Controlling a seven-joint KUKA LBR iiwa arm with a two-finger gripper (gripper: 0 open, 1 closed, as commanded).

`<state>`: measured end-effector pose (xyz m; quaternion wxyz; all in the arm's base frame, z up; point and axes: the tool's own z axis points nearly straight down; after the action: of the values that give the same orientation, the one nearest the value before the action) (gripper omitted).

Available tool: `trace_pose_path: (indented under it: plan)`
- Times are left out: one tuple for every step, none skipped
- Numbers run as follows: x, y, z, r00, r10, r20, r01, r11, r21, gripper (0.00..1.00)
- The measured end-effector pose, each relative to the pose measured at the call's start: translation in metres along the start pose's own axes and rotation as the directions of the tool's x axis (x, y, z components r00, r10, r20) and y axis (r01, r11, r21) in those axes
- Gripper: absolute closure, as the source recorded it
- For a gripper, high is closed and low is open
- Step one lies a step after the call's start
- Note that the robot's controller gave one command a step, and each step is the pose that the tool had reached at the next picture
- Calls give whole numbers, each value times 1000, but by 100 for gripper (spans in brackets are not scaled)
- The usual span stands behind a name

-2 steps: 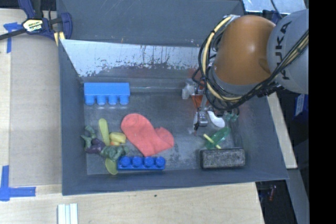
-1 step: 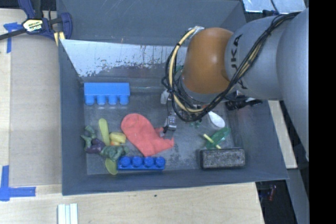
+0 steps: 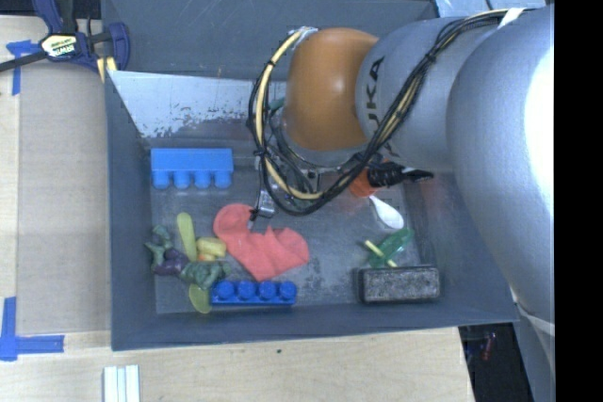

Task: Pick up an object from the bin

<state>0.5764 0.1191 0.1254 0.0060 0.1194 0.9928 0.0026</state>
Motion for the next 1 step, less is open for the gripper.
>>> trace_pose_path:
  plan:
    - [47, 30, 16, 977, 213, -11, -213, 977, 11, 0]
